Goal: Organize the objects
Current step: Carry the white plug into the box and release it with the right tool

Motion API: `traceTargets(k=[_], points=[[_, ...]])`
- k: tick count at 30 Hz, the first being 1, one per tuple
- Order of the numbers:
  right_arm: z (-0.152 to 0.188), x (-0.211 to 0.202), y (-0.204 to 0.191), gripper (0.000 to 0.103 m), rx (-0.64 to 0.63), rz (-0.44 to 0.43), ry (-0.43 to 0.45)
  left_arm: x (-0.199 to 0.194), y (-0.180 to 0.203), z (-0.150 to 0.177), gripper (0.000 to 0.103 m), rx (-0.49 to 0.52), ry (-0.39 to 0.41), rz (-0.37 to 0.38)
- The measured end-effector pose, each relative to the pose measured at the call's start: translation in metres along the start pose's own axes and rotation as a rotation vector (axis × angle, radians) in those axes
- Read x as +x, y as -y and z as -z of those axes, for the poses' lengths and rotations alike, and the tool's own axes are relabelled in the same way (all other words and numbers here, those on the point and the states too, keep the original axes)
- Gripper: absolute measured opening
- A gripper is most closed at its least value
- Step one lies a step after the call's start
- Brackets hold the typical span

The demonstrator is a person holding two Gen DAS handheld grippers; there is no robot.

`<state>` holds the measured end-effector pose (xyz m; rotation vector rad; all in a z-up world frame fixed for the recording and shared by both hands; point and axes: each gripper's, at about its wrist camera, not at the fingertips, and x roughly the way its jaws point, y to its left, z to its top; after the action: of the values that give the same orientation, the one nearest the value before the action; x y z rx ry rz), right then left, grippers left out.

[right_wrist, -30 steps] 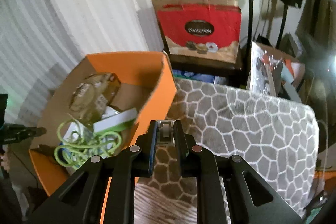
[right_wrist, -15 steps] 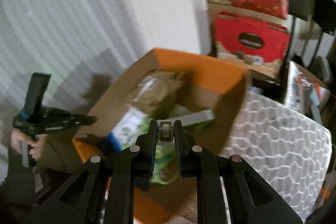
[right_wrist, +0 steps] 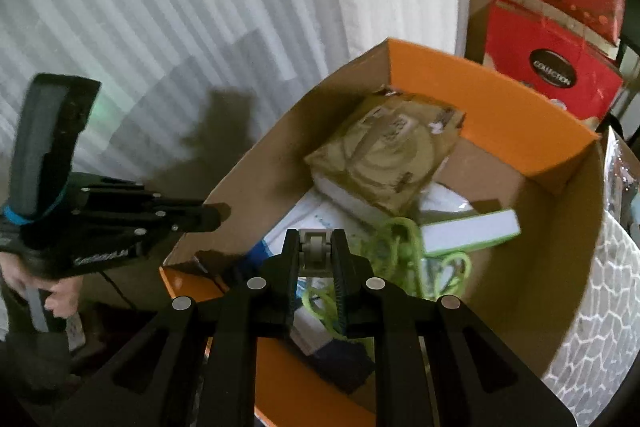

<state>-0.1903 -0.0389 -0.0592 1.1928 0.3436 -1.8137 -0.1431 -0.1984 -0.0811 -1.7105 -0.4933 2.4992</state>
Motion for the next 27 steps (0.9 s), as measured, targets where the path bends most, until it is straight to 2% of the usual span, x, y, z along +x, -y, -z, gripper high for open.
traceTargets(k=[7, 19, 27], points=[[-0.006, 0.031, -0.007, 0.014, 0.001, 0.023, -0.073, -0.001, 0.0, 0.002, 0.006, 0.001, 0.004, 0.006], [-0.006, 0.068, 0.004, 0.014, 0.033, 0.103, -0.187, -0.001, -0.001, 0.003, 0.006, 0.002, 0.006, 0.011], [-0.008, 0.064, 0.006, 0.019, 0.037, 0.116, -0.171, -0.001, -0.001, 0.003, 0.006, 0.002, 0.008, 0.008]])
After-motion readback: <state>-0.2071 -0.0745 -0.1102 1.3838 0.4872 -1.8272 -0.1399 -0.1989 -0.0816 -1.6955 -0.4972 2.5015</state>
